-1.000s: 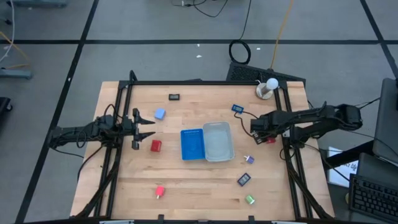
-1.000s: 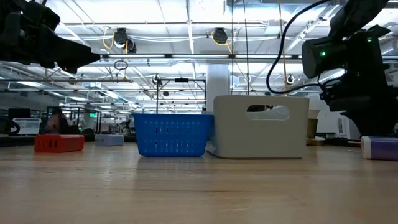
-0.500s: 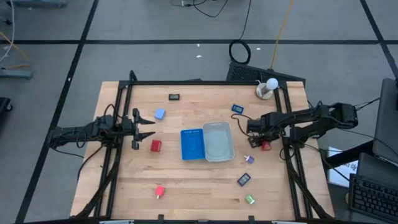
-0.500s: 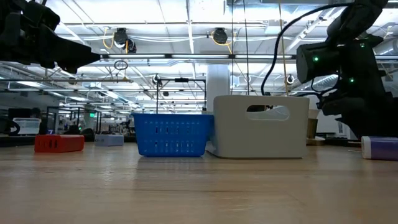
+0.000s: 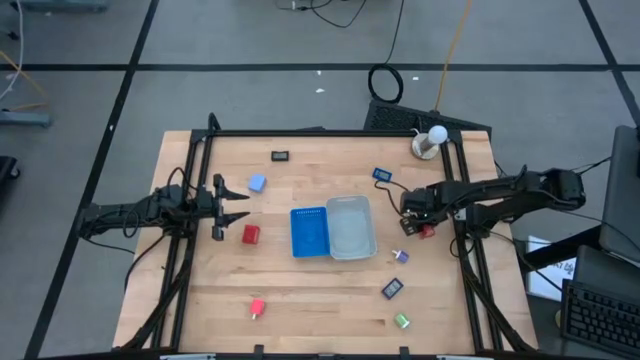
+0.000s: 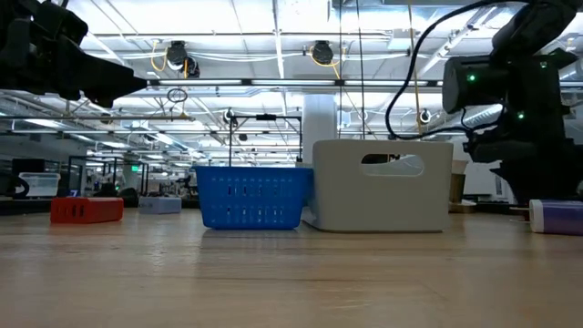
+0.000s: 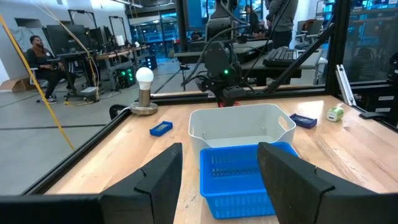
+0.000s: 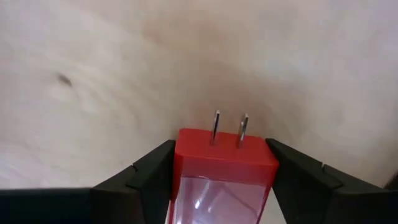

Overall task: Pick & Place Office items
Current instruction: Put the right red charger adapter into the gray bin

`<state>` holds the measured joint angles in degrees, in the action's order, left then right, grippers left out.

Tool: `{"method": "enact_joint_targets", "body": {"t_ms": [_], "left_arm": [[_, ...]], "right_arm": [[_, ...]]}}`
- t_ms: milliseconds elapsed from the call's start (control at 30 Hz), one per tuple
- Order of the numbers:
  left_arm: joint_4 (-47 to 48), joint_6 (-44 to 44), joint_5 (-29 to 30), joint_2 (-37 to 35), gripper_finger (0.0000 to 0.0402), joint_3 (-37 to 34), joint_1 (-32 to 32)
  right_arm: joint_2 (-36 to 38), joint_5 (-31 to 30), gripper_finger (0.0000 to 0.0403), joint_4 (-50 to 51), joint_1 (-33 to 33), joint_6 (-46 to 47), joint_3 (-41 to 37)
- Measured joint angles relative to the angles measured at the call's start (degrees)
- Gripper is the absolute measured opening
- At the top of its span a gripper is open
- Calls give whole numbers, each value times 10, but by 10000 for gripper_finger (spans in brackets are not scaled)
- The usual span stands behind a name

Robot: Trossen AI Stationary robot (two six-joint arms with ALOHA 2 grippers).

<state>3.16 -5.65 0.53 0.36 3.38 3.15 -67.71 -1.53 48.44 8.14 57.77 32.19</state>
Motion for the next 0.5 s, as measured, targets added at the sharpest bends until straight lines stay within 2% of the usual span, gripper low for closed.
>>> {"method": "enact_joint_targets", "body": {"t_ms": [167, 300, 500], "left_arm": [[0, 0, 0, 0, 212, 0, 0], [0, 1, 0, 0, 212, 0, 0], [0, 1, 0, 0, 212, 0, 0]], "right_arm": [[42, -12, 228, -14, 0, -2, 0], [75, -8, 217, -37, 0, -6, 0], [127, -16, 220, -119, 0, -35, 0]]}}
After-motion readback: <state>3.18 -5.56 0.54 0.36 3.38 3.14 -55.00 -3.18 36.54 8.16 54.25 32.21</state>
